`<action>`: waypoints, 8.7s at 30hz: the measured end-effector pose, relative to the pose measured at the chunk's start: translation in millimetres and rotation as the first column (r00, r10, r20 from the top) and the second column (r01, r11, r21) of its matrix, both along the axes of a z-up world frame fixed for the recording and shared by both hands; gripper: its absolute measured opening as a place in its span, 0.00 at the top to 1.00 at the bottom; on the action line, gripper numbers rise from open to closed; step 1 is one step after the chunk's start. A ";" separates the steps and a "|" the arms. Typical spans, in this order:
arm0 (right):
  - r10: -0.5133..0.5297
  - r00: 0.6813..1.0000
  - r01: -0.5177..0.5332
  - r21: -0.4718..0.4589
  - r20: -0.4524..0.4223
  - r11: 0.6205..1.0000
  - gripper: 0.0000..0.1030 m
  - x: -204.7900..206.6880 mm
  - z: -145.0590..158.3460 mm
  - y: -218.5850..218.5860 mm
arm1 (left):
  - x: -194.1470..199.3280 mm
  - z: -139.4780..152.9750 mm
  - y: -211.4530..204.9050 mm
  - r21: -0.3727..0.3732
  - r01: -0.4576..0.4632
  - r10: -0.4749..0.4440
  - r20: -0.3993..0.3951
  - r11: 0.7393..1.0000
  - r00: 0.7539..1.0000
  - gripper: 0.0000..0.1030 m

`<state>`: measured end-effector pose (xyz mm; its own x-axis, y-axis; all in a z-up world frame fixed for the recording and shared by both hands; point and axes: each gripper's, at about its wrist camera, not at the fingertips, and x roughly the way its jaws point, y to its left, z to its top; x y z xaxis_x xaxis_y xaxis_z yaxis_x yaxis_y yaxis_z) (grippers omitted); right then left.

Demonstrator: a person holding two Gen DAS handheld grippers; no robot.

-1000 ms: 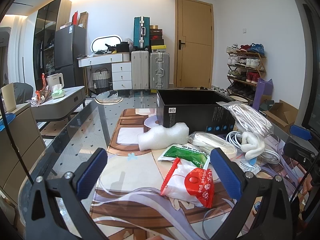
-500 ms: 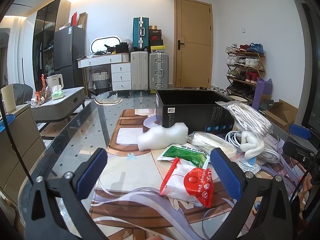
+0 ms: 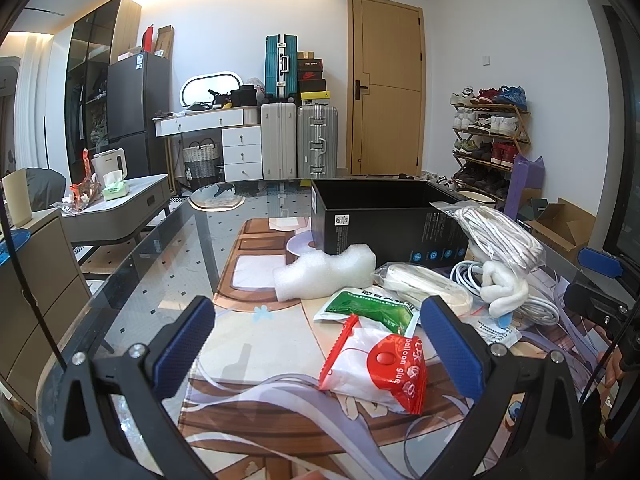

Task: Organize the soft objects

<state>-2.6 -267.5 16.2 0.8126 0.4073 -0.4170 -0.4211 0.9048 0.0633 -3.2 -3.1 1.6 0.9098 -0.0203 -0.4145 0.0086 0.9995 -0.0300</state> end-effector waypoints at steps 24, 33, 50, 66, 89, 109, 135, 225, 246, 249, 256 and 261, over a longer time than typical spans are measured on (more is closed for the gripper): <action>-0.001 1.000 0.001 -0.005 0.001 1.000 0.00 0.0 -1.4 0.8 | -1.7 0.2 -4.1 0.002 0.038 -0.038 0.011 0.999 0.999 0.00; -0.001 1.000 0.001 -0.013 0.003 1.000 0.00 -0.7 -1.5 1.4 | -1.6 -0.3 -7.1 0.012 0.052 -0.052 0.013 0.999 0.999 0.00; -0.028 1.000 0.028 -0.067 0.007 0.997 0.00 10.3 10.3 2.1 | 3.1 3.2 -16.4 0.101 0.074 -0.075 0.003 0.992 0.997 0.00; -0.016 0.993 0.011 -0.040 -0.119 0.999 0.00 65.0 28.0 13.3 | 14.1 2.2 -24.8 0.124 0.194 -0.179 -0.124 0.973 0.976 0.00; 0.026 0.977 -0.032 -0.029 -0.210 0.999 0.48 96.0 13.4 33.6 | 27.8 -21.4 -22.2 0.024 0.271 -0.253 -0.292 0.962 0.922 0.00; 0.084 0.984 -0.091 -0.040 -0.156 0.995 0.59 66.1 22.3 36.0 | 27.1 -28.6 -13.4 -0.071 0.313 -0.320 -0.310 0.947 0.895 0.50; 0.093 0.984 -0.103 -0.060 -0.154 0.993 0.70 69.3 36.6 34.5 | 40.3 29.7 -1.6 -0.066 0.258 -0.265 -0.170 0.964 0.949 0.51; 0.068 0.993 -0.070 -0.019 -0.095 0.997 0.62 190.2 52.3 82.8 | 172.3 34.5 -18.1 -0.105 0.176 -0.185 -0.089 0.979 0.979 0.48; 0.082 0.993 -0.083 -0.005 -0.082 0.997 0.04 158.4 62.8 38.4 | 138.4 49.1 9.6 -0.131 0.152 -0.160 -0.049 0.980 0.986 0.00; 0.077 0.993 -0.075 0.024 -0.092 0.997 0.01 144.6 67.4 27.4 | 128.4 51.2 18.6 -0.167 0.143 -0.154 -0.056 0.975 0.986 0.00; 0.063 0.990 -0.065 -0.010 -0.127 0.998 0.00 108.0 63.6 13.7 | 96.9 47.6 19.4 -0.128 0.147 -0.157 -0.076 0.981 0.985 0.00; 0.059 0.984 -0.065 -0.028 -0.167 0.998 0.00 90.7 49.1 8.5 | 81.9 40.8 16.8 -0.100 0.141 -0.150 -0.087 0.985 0.985 0.00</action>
